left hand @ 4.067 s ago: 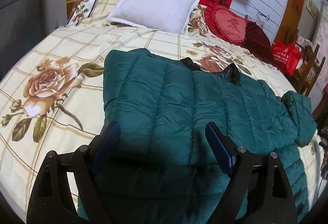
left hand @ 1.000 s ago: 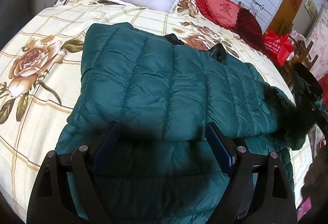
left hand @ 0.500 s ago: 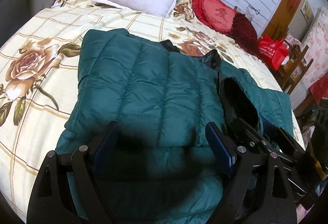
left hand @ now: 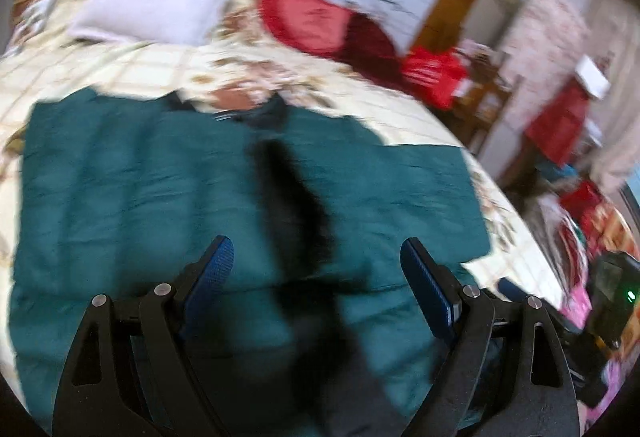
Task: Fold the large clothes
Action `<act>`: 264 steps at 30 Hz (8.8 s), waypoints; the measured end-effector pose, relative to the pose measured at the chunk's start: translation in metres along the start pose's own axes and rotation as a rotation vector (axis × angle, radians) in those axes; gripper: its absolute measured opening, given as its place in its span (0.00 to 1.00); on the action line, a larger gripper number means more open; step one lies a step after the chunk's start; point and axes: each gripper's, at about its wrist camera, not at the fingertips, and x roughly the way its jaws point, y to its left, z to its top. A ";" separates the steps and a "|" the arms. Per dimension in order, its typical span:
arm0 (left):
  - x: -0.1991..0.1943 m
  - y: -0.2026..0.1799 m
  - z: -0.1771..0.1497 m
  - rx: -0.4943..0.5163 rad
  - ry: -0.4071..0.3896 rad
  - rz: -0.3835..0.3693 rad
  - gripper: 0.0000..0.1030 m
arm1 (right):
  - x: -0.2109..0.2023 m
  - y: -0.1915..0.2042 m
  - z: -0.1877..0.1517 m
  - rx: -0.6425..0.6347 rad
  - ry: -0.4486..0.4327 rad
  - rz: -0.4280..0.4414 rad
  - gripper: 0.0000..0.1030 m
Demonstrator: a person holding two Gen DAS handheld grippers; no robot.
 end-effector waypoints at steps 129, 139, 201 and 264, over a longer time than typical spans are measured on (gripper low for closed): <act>-0.004 0.123 -0.005 -0.186 0.015 0.455 0.85 | 0.142 0.091 0.054 -0.247 0.130 0.185 0.98; -0.003 0.121 -0.006 -0.177 0.011 0.460 0.85 | 0.145 0.093 0.055 -0.249 0.133 0.169 0.99; -0.055 0.061 -0.014 -0.024 -0.043 0.346 0.86 | 0.035 0.042 0.080 -0.321 0.150 0.060 0.95; -0.176 0.042 -0.198 -0.008 0.133 0.159 0.88 | -0.058 -0.143 -0.095 0.009 0.267 0.632 0.96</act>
